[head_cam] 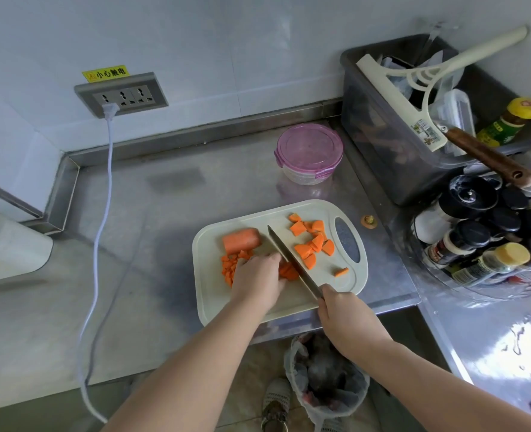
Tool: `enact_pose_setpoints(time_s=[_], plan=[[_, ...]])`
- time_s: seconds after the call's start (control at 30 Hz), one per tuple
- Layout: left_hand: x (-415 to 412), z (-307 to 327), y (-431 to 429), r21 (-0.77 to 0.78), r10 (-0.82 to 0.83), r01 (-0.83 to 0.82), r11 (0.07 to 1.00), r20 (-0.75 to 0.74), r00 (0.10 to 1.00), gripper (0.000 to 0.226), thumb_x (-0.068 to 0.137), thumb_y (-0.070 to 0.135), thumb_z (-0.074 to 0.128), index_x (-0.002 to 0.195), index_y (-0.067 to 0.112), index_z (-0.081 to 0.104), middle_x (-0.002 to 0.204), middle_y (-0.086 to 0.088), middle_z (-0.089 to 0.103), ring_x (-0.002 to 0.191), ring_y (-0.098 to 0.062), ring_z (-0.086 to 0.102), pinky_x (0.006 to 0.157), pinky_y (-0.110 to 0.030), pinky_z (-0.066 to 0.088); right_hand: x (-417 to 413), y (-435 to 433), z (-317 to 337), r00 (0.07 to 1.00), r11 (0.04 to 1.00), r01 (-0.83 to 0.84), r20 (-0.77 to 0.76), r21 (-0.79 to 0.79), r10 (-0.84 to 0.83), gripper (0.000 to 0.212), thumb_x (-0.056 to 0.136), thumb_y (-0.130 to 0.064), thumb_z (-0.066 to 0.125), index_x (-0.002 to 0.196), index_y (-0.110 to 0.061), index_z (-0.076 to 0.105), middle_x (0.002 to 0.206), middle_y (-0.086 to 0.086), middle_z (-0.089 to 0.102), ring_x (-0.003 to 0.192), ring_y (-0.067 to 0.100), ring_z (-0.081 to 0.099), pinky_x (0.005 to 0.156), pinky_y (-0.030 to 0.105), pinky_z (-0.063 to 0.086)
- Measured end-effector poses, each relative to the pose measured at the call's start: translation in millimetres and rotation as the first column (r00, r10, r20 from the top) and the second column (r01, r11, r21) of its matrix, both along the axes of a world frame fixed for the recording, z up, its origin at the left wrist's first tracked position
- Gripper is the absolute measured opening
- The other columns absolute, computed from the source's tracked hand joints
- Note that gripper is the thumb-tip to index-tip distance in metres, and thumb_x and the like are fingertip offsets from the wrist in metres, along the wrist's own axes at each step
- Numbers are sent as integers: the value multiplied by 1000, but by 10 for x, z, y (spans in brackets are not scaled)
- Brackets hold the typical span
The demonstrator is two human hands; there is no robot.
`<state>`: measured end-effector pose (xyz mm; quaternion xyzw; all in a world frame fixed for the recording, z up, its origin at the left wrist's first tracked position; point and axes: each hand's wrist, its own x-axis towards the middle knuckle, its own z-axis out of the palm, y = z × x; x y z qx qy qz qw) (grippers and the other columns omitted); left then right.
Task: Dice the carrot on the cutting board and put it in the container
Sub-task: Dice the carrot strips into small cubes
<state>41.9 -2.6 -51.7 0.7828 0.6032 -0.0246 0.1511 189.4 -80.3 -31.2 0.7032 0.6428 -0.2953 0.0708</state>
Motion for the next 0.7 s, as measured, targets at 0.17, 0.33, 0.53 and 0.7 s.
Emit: enact_pose_setpoints(time_s=[0.17, 0.33, 0.53, 0.7], plan=[[12, -23, -58, 21, 6, -8, 1000, 68, 998, 28, 89, 29, 62, 114, 18, 57, 116, 0, 61, 109, -21, 58, 94, -36, 40, 18, -1, 17, 998, 999, 38, -47, 2, -38, 17, 102, -20, 37, 114, -17, 50, 85, 0, 61, 74, 17, 64, 69, 36, 59], [-8, -26, -85, -7, 56, -55, 998, 197, 979, 28, 86, 26, 66, 113, 20, 58, 111, 2, 66, 102, -19, 62, 90, -37, 48, 24, -15, 21, 997, 999, 40, -68, 0, -40, 17, 103, -21, 38, 114, -18, 50, 85, -1, 61, 74, 14, 64, 68, 33, 59], [-8, -29, -137, 15, 46, -51, 999, 254, 966, 24, 88, 20, 64, 112, 18, 59, 113, 1, 64, 101, -18, 61, 88, -33, 48, 13, -12, 29, 993, 998, 59, -105, 4, -58, 19, 104, -24, 34, 111, -17, 50, 83, -1, 59, 72, 13, 60, 62, 28, 52], [-21, -47, -162, 25, 48, -57, 998, 264, 963, 23, 88, 23, 64, 110, 20, 59, 112, 2, 65, 100, -18, 62, 83, -31, 50, 22, -11, 45, 990, 998, 69, -120, -6, -69, 20, 104, -26, 34, 111, -18, 51, 83, -2, 59, 71, 12, 60, 65, 28, 55]])
